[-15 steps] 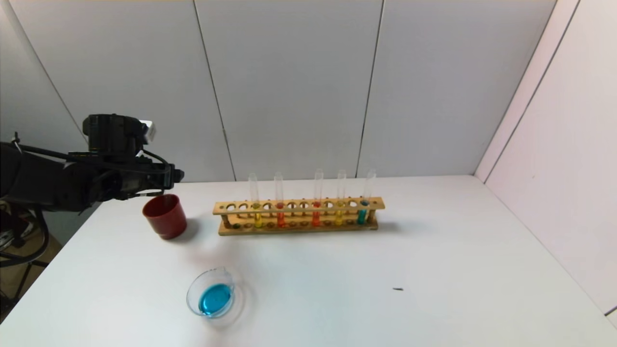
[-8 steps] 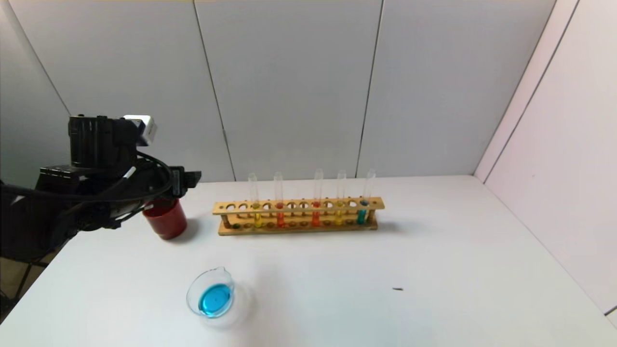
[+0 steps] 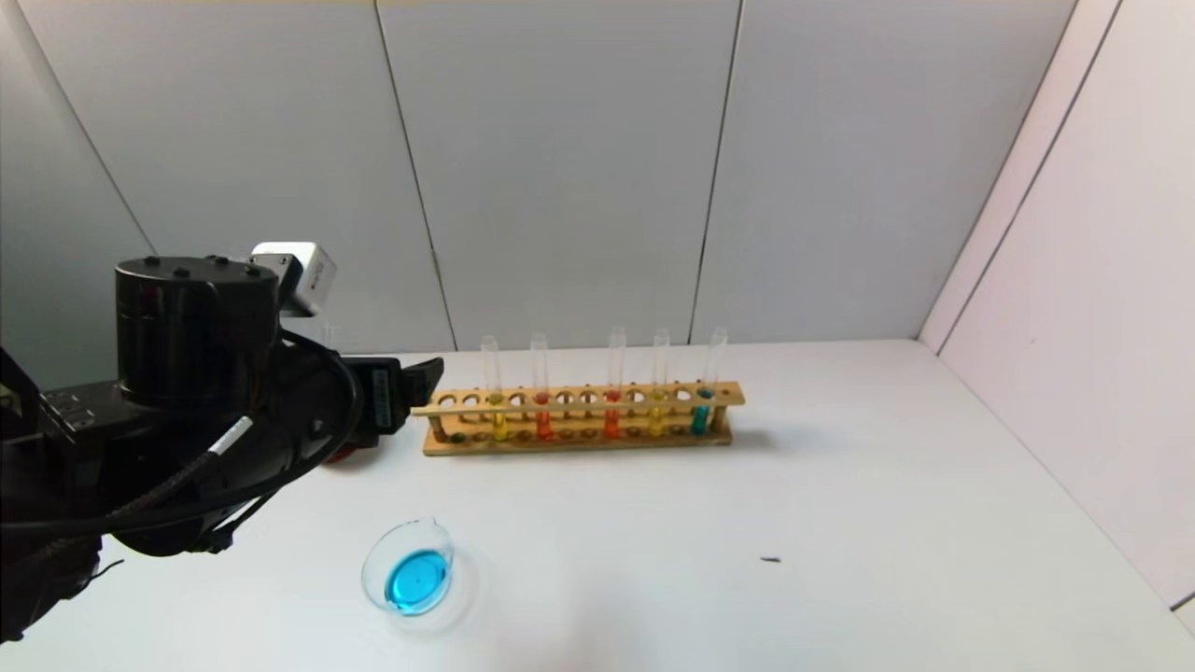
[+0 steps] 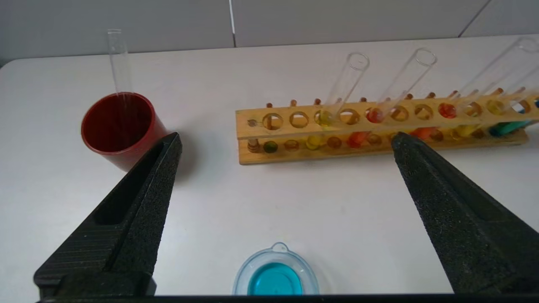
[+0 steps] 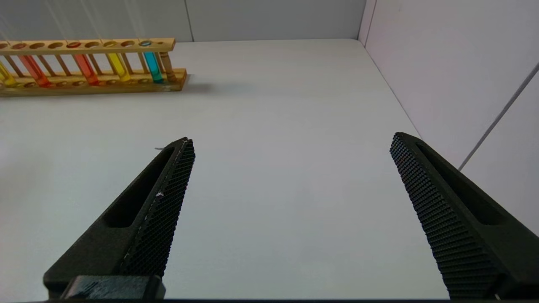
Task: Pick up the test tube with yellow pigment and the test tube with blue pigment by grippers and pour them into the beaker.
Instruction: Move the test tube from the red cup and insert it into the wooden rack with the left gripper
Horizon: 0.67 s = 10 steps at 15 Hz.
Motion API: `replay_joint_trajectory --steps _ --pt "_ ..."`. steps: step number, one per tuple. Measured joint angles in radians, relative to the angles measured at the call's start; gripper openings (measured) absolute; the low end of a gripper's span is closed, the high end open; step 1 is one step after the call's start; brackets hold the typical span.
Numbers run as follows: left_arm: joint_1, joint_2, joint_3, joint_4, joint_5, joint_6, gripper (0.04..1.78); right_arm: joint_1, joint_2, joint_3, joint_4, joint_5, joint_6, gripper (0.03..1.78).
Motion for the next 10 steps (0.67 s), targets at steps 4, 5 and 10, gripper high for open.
replay_joint_trajectory --steps 4,5,10 --pt "-0.018 0.042 0.005 -0.041 0.01 -0.01 1.75 0.0 0.0 0.0 0.0 0.0 0.0 1.7" --pt "-0.022 0.062 0.004 -0.061 0.023 -0.01 1.75 0.0 0.0 0.0 0.0 0.0 0.0 1.7" --pt "-0.042 0.191 -0.009 -0.16 0.071 -0.009 1.75 0.0 0.0 0.0 0.0 0.0 0.0 1.7"
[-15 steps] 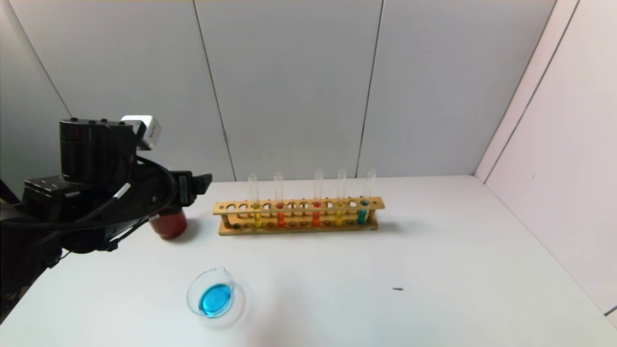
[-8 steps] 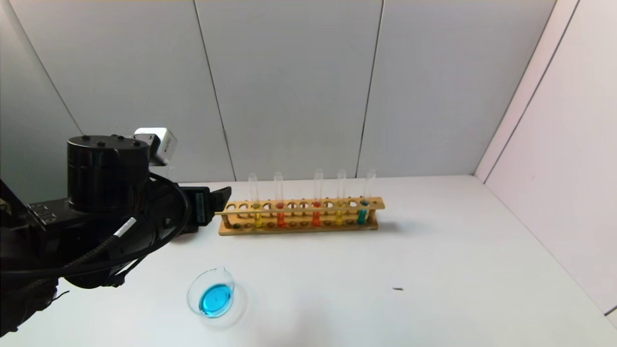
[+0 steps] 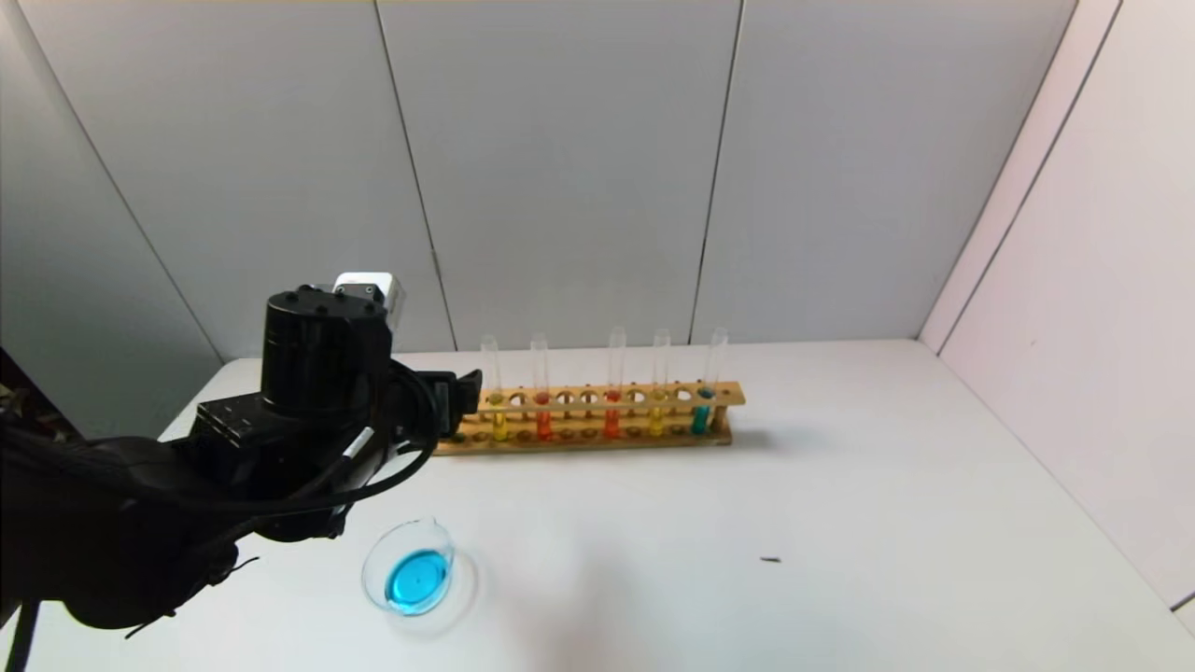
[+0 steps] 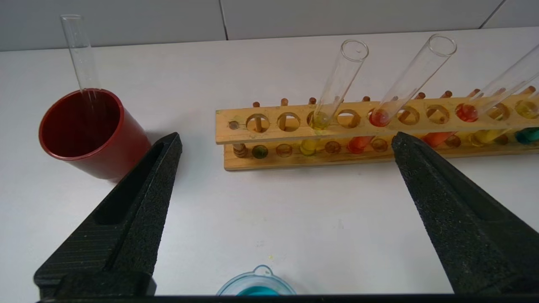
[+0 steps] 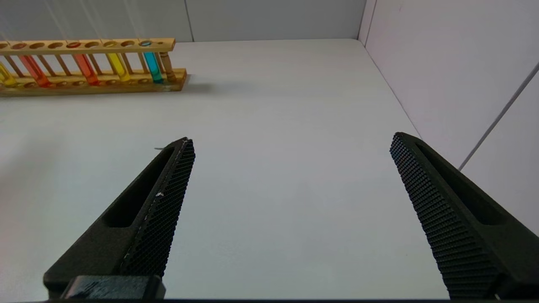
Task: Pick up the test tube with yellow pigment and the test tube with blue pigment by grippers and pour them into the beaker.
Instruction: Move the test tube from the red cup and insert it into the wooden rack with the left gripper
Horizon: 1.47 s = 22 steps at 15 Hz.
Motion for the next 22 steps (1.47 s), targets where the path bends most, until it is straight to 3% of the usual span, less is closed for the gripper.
replay_joint_trajectory --steps 6,22 --pt "0.0 0.106 -0.017 -0.046 0.002 -0.001 1.75 0.0 0.0 0.0 0.0 0.0 0.0 1.7" --pt "0.026 0.293 -0.23 -0.033 -0.003 0.009 1.75 0.0 0.0 0.0 0.0 0.0 0.0 1.7"
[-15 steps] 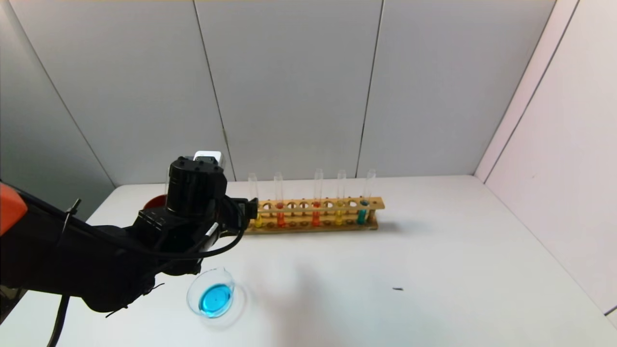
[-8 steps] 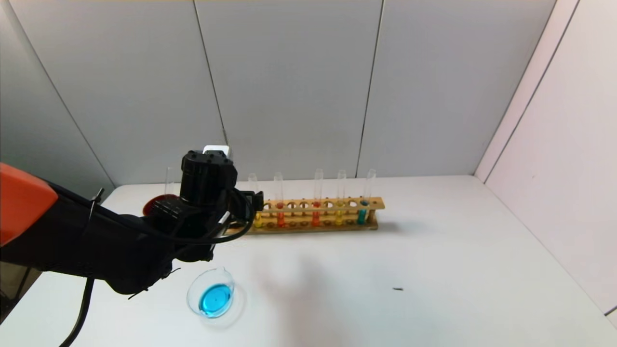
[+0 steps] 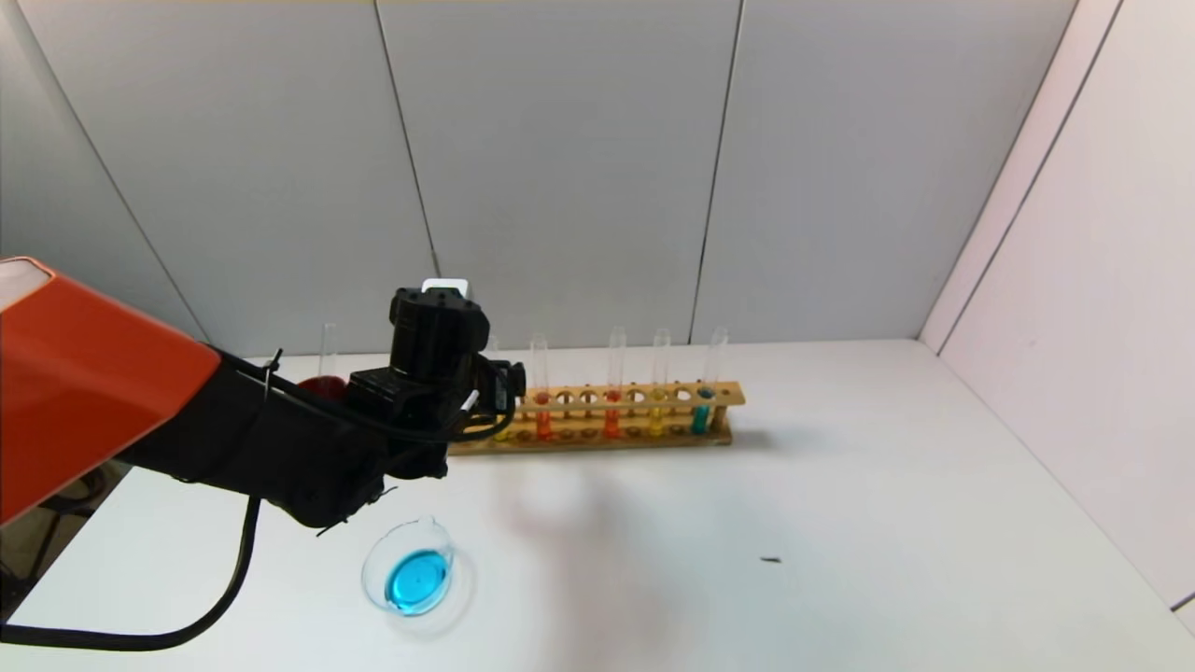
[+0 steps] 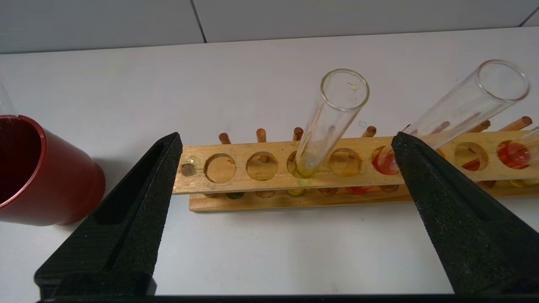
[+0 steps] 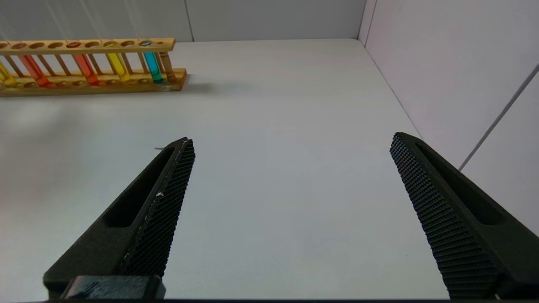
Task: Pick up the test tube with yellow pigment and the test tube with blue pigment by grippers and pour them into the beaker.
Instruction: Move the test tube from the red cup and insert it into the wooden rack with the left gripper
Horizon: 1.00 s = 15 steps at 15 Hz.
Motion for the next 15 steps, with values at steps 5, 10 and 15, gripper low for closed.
replay_joint_trajectory --steps 5,10,15 --pt "0.013 0.044 -0.061 0.006 0.002 0.007 1.75 0.0 0.0 0.0 0.0 0.0 0.0 1.7" --pt "0.018 0.081 -0.107 0.003 0.002 0.014 1.75 0.0 0.0 0.0 0.0 0.0 0.0 1.7" --pt "0.02 0.105 -0.131 0.001 0.004 0.021 1.69 0.0 0.0 0.0 0.0 0.0 0.0 1.7"
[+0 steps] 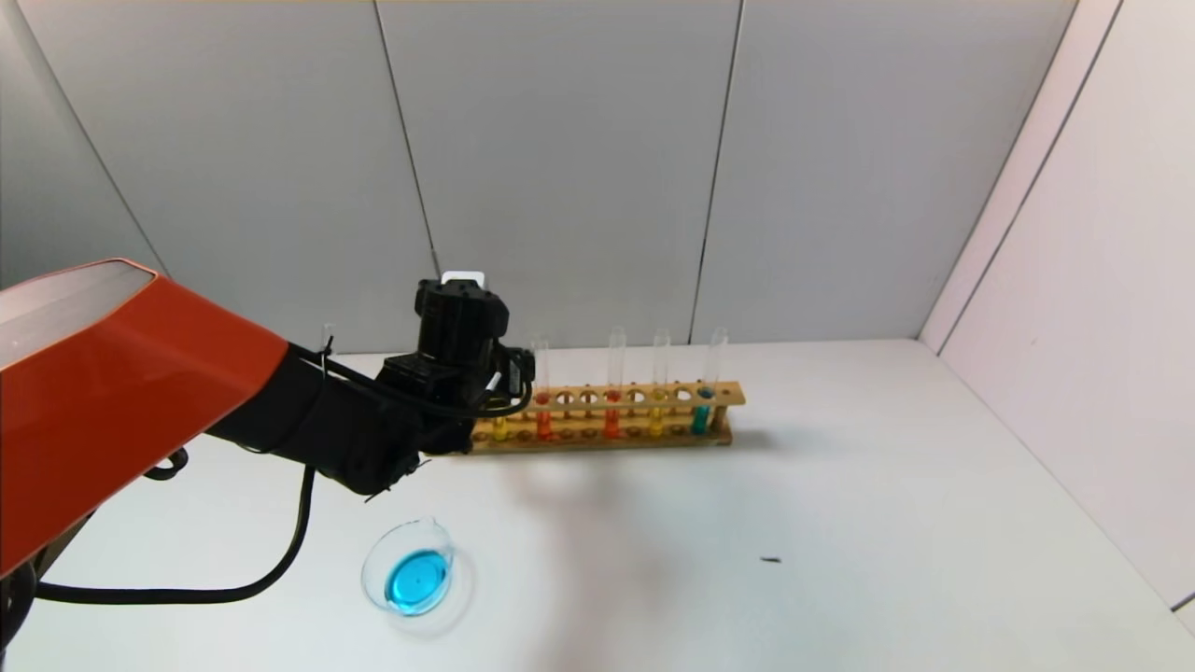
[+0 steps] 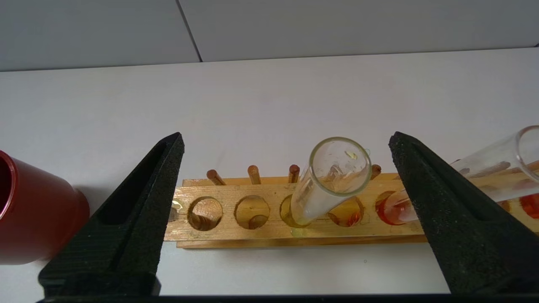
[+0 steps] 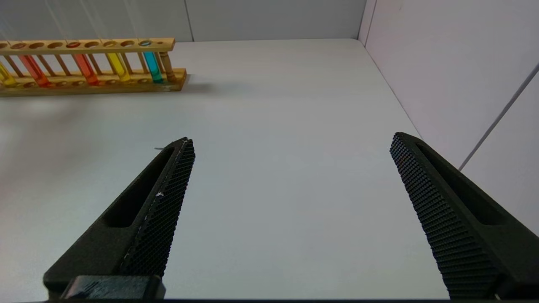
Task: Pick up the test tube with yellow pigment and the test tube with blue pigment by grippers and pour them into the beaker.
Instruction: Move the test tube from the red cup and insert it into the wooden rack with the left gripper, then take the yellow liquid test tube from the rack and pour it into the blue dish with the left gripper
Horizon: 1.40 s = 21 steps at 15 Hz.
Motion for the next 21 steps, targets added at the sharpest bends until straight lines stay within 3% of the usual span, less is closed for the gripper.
replay_joint_trajectory --steps 4,9,21 --pt "-0.001 0.024 -0.021 -0.009 0.0 0.019 1.26 0.0 0.0 0.0 0.0 0.0 0.0 1.7" --pt "-0.001 0.033 -0.025 -0.009 0.0 0.02 0.4 0.0 0.0 0.0 0.0 0.0 0.0 1.7" --pt "-0.007 0.011 -0.02 0.008 0.002 0.023 0.34 0.0 0.0 0.0 0.0 0.0 0.0 1.7"
